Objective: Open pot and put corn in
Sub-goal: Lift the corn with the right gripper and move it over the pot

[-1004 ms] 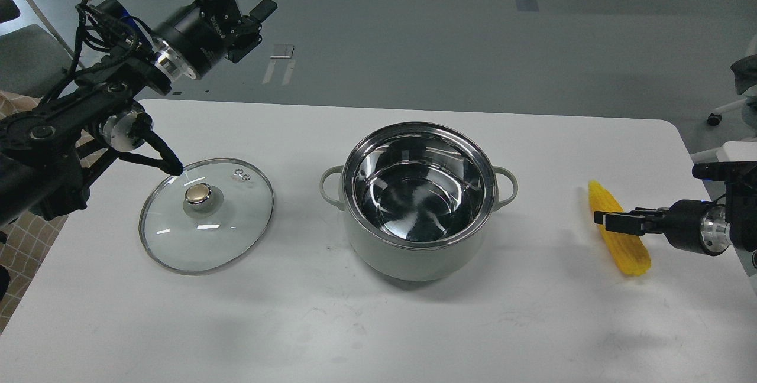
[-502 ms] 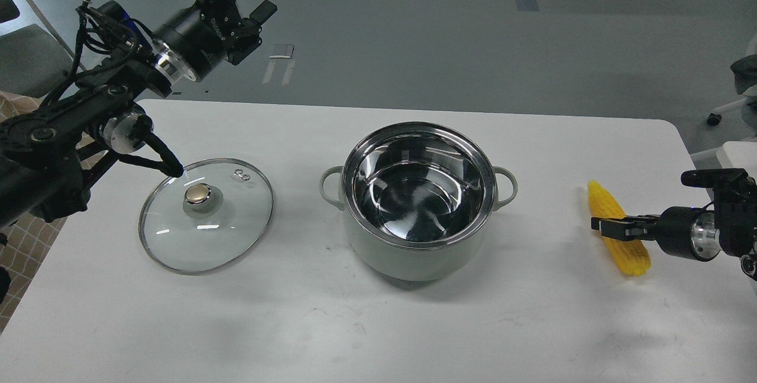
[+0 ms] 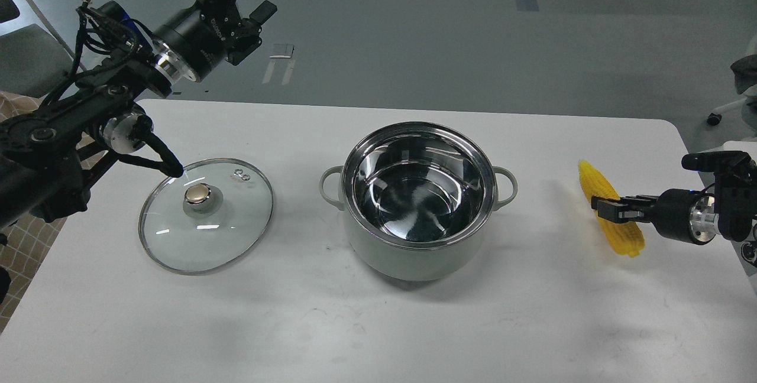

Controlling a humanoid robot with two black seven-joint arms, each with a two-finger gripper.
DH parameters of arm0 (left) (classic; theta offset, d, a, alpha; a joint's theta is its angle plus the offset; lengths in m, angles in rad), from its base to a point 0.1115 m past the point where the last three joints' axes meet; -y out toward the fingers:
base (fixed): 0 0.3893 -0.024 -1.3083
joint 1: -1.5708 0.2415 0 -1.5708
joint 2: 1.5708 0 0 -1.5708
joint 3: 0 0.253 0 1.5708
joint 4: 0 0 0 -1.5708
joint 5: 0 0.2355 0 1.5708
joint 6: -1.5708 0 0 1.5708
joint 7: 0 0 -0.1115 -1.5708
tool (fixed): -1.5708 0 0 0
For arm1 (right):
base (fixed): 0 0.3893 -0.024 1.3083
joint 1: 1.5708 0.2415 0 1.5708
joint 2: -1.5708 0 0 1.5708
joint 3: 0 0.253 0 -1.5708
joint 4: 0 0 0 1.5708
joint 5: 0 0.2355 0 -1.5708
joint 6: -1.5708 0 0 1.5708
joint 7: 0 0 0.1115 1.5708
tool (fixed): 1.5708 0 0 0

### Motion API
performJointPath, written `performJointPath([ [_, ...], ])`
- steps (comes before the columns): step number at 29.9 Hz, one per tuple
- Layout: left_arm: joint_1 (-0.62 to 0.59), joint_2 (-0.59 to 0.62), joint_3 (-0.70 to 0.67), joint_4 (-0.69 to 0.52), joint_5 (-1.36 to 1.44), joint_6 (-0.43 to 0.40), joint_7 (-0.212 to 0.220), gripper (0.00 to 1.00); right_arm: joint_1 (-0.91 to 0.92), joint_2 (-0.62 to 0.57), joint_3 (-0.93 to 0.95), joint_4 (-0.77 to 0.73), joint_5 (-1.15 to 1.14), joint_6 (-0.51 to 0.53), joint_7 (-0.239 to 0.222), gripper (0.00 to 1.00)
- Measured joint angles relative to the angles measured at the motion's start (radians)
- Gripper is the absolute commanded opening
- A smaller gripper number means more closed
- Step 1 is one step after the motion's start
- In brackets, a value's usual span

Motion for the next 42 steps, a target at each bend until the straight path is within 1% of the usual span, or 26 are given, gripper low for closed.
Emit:
performJointPath([
  [6, -0.001, -0.005, 0.000, 0.000, 0.000, 0.000, 0.000, 0.98, 0.160, -0.050, 0.000, 0.075, 0.009, -0.001, 0.000, 0.17],
  [12, -0.005, -0.008, 0.000, 0.000, 0.000, 0.000, 0.000, 0.98, 0.341, -0.047, -0.019, 0.150, 0.011, 0.025, 0.000, 0.18],
  [16, -0.008, -0.009, 0.000, 0.000, 0.000, 0.000, 0.000, 0.98, 0.450, 0.000, -0.080, 0.204, 0.012, 0.043, 0.000, 0.19],
  [20, -0.008, -0.008, 0.001, 0.000, 0.000, 0.000, 0.000, 0.98, 0.522, 0.091, -0.176, 0.227, 0.013, 0.045, 0.000, 0.19],
  [26, -0.009, -0.006, 0.002, 0.000, 0.000, 0.000, 0.000, 0.98, 0.561, 0.233, -0.276, 0.233, 0.010, 0.046, 0.000, 0.19],
  [30, -0.009, -0.008, 0.002, -0.001, 0.000, 0.000, 0.000, 0.98, 0.575, 0.304, -0.328, 0.233, 0.010, 0.046, 0.000, 0.19],
  [34, -0.009, -0.010, 0.002, -0.010, 0.000, 0.000, 0.000, 0.98, 0.576, 0.347, -0.342, 0.226, 0.013, 0.045, 0.000, 0.19],
  [42, -0.009, -0.008, 0.002, -0.014, 0.001, 0.000, 0.000, 0.98, 0.561, 0.395, -0.346, 0.213, 0.020, 0.043, 0.000, 0.21],
])
